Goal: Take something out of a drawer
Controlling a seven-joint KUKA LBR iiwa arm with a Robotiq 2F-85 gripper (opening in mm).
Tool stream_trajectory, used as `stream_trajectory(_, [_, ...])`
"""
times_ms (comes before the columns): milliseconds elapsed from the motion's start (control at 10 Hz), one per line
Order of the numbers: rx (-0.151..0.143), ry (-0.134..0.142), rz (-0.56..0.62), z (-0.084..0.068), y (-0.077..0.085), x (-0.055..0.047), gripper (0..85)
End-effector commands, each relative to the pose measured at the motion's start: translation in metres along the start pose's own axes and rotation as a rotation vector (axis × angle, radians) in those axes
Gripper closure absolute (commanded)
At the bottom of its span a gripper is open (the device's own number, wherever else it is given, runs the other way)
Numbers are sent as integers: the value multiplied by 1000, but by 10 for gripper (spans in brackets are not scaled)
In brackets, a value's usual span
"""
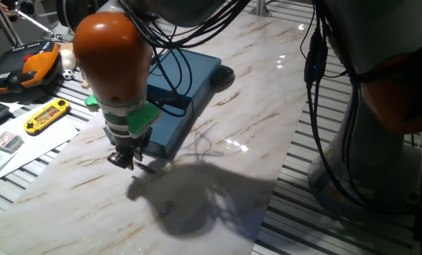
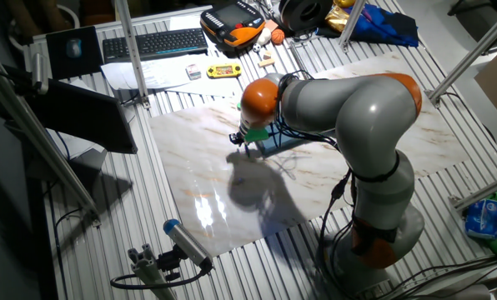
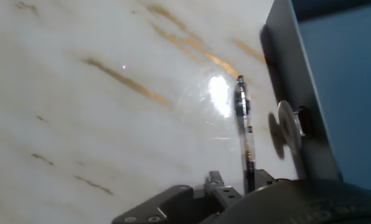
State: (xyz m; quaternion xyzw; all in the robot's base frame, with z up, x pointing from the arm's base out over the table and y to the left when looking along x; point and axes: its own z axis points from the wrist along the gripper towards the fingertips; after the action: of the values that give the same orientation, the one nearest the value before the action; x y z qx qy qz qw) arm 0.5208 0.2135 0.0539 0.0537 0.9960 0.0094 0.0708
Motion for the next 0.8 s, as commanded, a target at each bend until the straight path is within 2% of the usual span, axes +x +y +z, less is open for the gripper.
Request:
stream_trajectory(0, [0, 3, -2, -1, -1, -1, 510])
stream_trajectory(200, [-5, 23, -13, -9, -3, -4, 850])
stream_trajectory(300, [-9, 34, -13, -16, -6, -6, 850])
stream_trajectory(500, [3, 53, -6, -32, -13, -13, 850])
stream_trajectory(700, [18, 61, -20, -47, -24, -21, 850])
